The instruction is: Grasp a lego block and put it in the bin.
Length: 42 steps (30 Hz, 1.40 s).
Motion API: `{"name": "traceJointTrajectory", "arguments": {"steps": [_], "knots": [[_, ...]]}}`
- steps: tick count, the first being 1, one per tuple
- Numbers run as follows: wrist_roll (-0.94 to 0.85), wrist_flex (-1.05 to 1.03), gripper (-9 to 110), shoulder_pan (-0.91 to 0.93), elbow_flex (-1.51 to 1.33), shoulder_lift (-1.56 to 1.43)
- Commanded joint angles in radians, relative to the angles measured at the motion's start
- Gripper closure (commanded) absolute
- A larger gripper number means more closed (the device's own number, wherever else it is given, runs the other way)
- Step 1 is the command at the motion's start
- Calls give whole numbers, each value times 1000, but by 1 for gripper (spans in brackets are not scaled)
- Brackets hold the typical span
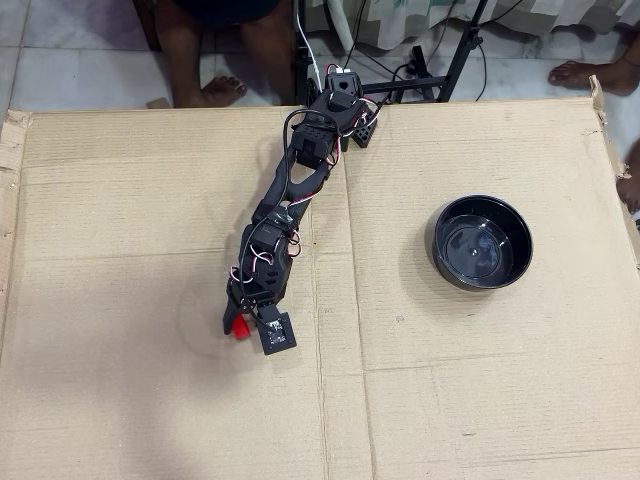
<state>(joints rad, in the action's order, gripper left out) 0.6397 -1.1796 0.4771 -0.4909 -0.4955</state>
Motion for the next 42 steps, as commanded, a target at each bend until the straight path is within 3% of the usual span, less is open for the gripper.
{"name": "traceJointTrajectory", "arguments": {"steps": [1, 4, 11, 19, 25, 42], "knots": [[5, 3, 82, 14, 34, -8], [-3, 3, 83, 26, 34, -8], [3, 11, 100, 32, 34, -6], [6, -11, 101, 31, 26, -21], [8, -202, 101, 11, 44, -161], [9, -476, 101, -262, 15, -508]]}}
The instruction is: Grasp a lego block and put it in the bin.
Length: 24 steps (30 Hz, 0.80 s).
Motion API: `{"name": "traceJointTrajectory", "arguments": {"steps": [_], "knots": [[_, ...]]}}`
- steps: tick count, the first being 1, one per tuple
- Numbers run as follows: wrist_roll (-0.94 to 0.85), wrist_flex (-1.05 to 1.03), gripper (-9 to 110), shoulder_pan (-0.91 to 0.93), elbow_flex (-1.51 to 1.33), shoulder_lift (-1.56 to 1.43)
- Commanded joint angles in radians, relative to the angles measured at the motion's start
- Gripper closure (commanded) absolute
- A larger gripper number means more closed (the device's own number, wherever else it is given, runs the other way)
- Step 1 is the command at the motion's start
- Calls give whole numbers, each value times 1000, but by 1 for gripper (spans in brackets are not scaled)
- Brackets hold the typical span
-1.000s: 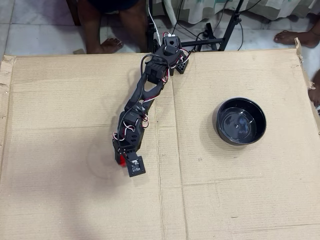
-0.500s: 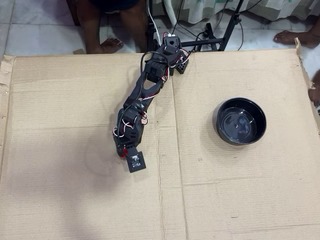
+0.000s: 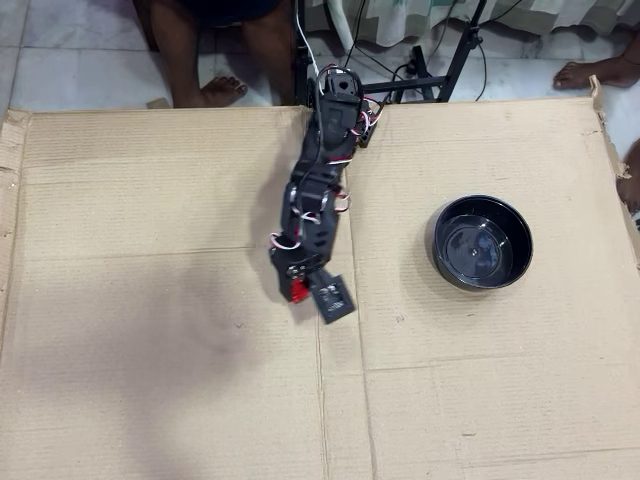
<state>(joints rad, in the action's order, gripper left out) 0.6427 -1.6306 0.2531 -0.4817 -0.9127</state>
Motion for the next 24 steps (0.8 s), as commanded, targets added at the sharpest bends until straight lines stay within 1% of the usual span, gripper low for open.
{"name": "traceJointTrajectory", "arguments": {"steps": [1, 9, 24], "knots": [[6, -43, 101, -63, 6, -104], [6, -189, 101, -239, 5, -219], [-14, -196, 100, -667, -12, -252]]}}
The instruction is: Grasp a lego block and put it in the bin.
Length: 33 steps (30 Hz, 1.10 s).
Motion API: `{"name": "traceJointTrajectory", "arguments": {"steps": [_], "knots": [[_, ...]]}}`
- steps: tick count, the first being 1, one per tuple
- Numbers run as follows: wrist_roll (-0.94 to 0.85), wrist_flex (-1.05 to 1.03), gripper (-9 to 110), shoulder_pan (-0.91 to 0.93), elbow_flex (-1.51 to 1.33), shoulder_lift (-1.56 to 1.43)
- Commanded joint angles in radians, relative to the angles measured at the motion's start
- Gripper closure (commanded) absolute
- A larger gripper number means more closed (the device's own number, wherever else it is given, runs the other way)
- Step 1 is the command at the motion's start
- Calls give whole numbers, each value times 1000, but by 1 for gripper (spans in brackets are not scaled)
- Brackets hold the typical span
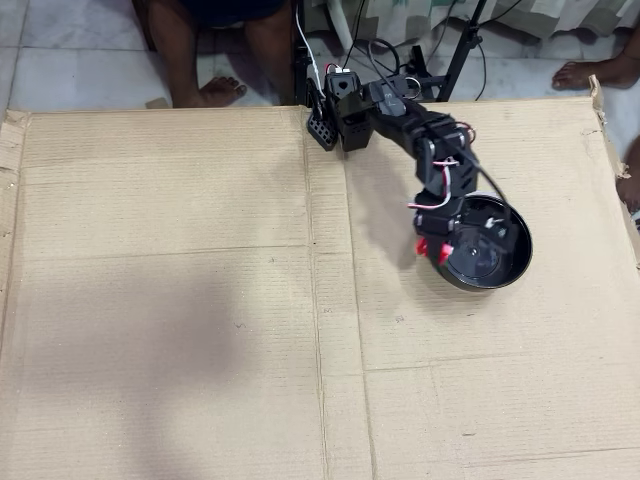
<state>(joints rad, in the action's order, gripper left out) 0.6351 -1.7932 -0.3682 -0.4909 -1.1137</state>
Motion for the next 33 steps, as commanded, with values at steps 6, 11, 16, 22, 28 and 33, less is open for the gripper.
{"name": "traceJointTrajectory", "arguments": {"steps": [6, 11, 16, 22, 28, 33], "knots": [[-6, -23, 100, -192, -103, -55], [-6, -20, 100, -278, -130, -49], [-8, -20, 84, -347, -201, -52], [-3, 12, 80, -397, -209, -49], [-5, 11, 79, -396, -210, -51], [2, 21, 79, -371, -305, -114]]}}
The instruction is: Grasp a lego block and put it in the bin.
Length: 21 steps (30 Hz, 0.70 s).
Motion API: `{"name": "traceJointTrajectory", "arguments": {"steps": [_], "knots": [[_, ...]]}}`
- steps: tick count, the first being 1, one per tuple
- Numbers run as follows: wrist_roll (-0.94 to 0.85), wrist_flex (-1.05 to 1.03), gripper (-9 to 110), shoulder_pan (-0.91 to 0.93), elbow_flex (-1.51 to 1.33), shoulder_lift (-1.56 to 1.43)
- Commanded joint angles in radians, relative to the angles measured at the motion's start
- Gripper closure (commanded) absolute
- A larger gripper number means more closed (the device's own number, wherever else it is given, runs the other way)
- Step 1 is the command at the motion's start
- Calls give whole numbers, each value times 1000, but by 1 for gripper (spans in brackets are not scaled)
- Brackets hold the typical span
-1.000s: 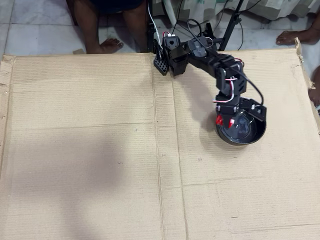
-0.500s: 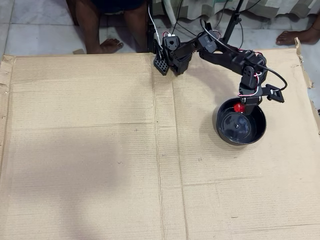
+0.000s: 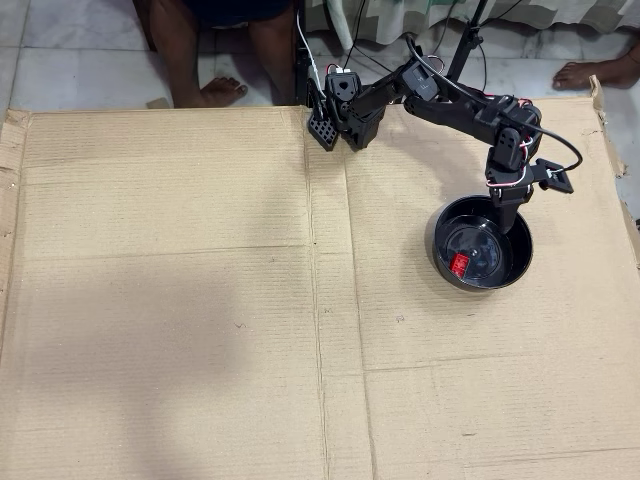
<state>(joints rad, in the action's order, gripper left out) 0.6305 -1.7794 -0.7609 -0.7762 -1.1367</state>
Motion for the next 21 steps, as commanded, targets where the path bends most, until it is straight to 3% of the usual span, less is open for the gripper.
{"name": "traceJointTrajectory", "arguments": {"steps": [1, 15, 21], "knots": [[9, 9, 79, 31, -61, -124], [-5, 403, 80, 256, -1028, -885], [-120, 532, 80, 434, -1424, -1276]]}}
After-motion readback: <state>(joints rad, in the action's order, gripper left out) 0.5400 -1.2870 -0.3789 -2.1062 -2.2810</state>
